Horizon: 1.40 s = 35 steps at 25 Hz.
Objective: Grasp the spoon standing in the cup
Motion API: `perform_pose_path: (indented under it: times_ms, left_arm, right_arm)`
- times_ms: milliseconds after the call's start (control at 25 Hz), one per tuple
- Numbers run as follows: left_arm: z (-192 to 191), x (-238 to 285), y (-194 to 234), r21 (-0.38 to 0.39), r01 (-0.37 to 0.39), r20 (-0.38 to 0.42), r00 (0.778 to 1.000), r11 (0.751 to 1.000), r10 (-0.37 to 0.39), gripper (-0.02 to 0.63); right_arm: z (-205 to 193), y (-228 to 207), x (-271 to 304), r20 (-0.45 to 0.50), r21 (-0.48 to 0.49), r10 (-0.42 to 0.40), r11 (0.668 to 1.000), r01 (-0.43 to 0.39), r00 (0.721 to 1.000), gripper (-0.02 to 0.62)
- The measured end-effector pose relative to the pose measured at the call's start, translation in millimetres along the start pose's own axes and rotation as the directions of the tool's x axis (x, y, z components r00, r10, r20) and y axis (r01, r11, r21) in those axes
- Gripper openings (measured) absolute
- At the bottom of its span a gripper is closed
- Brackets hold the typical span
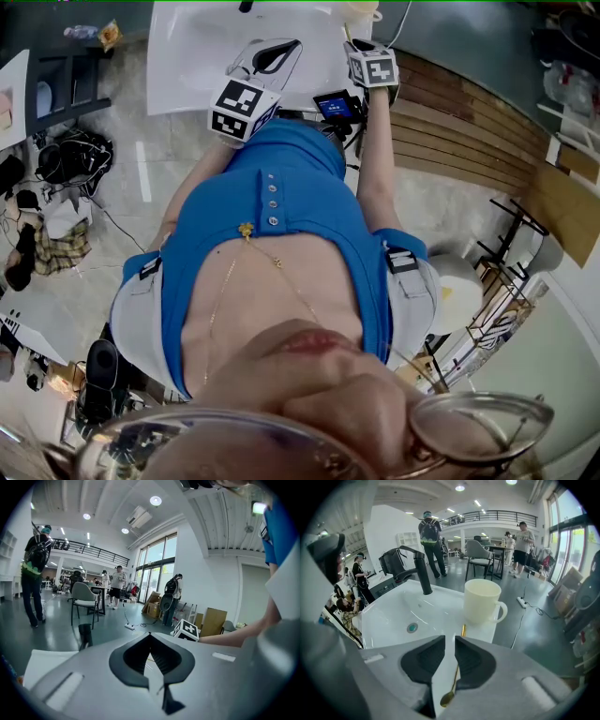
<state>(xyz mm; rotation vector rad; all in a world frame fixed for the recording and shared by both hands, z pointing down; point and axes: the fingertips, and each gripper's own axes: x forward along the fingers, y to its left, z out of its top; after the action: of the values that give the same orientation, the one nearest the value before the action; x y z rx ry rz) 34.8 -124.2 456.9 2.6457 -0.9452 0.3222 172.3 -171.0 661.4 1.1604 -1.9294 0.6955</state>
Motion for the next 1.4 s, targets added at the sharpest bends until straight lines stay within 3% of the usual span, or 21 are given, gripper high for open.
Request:
perform_pose_path:
  times_ms: [400,840,1400]
  left_arm:
    - [-3,4,-5,0.01,0.025,-0.02,0.999,1.0,-0.025,0.0]
    - [-8,7,-11,0.008,0.05,-0.031,0.998,0.999,-0.05,0.0]
    - [-6,13,-12,0.017,0.052,-0.034,0.998,0.998,-0.052,0.0]
  right_arm:
    - [-1,6,-13,0.009,-0.011,0.008,1.0,-0.008,1.0,0.003]
    - [16,26,-31,0.051,-0.104,0.056,0.993,-0.051,0.997,0.003]
    - [37,49,-54,0.122,-0.142,0.134,0.983,-0.117,0.983,0.003]
